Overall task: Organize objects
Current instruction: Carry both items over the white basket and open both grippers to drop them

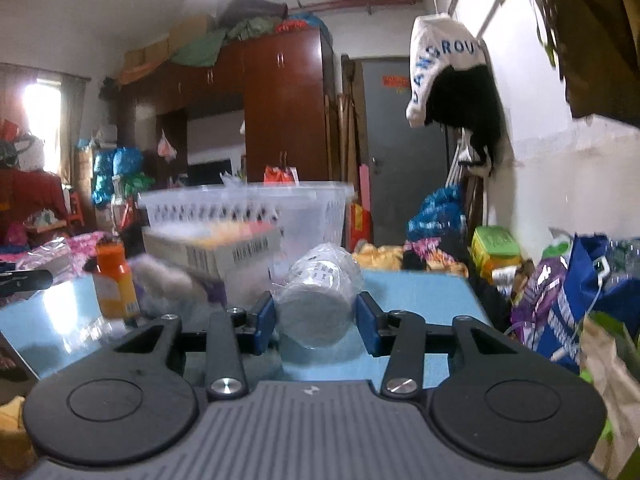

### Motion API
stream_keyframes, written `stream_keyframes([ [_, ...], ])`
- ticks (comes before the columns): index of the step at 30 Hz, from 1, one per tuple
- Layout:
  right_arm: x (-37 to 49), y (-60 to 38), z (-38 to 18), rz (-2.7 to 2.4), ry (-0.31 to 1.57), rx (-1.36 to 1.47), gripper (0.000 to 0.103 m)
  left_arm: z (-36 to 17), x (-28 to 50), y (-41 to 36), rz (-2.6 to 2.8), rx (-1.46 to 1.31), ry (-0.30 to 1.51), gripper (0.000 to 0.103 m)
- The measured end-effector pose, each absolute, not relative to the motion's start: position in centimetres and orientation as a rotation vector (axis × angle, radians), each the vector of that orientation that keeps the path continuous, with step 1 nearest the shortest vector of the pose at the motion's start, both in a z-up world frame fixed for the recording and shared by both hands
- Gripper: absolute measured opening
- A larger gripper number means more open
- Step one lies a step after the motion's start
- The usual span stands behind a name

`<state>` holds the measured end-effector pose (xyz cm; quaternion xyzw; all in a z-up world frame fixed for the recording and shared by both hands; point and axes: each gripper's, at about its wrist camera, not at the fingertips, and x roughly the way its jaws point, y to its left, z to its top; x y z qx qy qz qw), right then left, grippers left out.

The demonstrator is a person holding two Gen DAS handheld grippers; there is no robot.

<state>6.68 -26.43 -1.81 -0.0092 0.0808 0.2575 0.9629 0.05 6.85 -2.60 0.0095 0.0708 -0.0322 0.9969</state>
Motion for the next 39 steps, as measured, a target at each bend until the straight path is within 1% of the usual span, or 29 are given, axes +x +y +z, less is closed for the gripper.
stream_keyframes([
  [4,7.8,-25.6,1.4,0.593,0.152,-0.009,0.047,0.8,1.6,6.7,-0.082,0.031,0.088,0.05],
  [7,9.6,-23.8,4.5,0.585,0.128,-0.038,0.047,4.3,4.4,7.1,-0.104,0.003,0.088,0.05],
  [11,13.1,-20.8,7.3,0.564,0.137,-0.079,0.047,8.1,10.5,7.6,-0.11,-0.027,0.153,0.05],
  [13,15.3,-19.3,7.7,0.544,0.18,-0.088,0.047,9.2,14.2,7.8,-0.094,-0.036,0.215,0.05],
  [16,18.6,-16.9,7.4,0.535,0.279,-0.092,0.047,9.3,19.0,8.0,-0.087,-0.05,0.322,0.05],
  [19,20.6,-15.8,6.5,0.561,0.361,-0.083,0.047,8.7,22.1,7.8,-0.083,-0.046,0.404,0.05],
  [28,22.0,-14.9,4.9,0.545,0.442,-0.098,0.047,8.0,24.7,7.4,-0.047,-0.028,0.491,0.05],
  [34,22.1,-14.7,5.2,0.548,0.451,-0.125,0.048,7.2,24.9,7.5,-0.043,-0.041,0.516,0.05],
  [35,22.2,-14.8,5.3,0.554,0.455,-0.117,0.049,7.1,25.0,7.5,-0.045,-0.041,0.519,0.051],
  [36,22.1,-14.8,5.5,0.558,0.453,-0.111,0.057,7.1,25.0,7.5,-0.045,-0.038,0.515,0.052],
  [37,21.8,-15.0,5.6,0.551,0.44,-0.108,0.066,7.1,24.8,7.4,-0.043,-0.03,0.506,0.062],
  [38,21.7,-15.1,5.9,0.544,0.422,-0.108,0.084,7.1,24.6,7.4,-0.043,-0.03,0.493,0.079],
  [39,21.2,-15.3,6.1,0.54,0.396,-0.11,0.096,7.2,24.3,7.4,-0.048,-0.037,0.474,0.086],
])
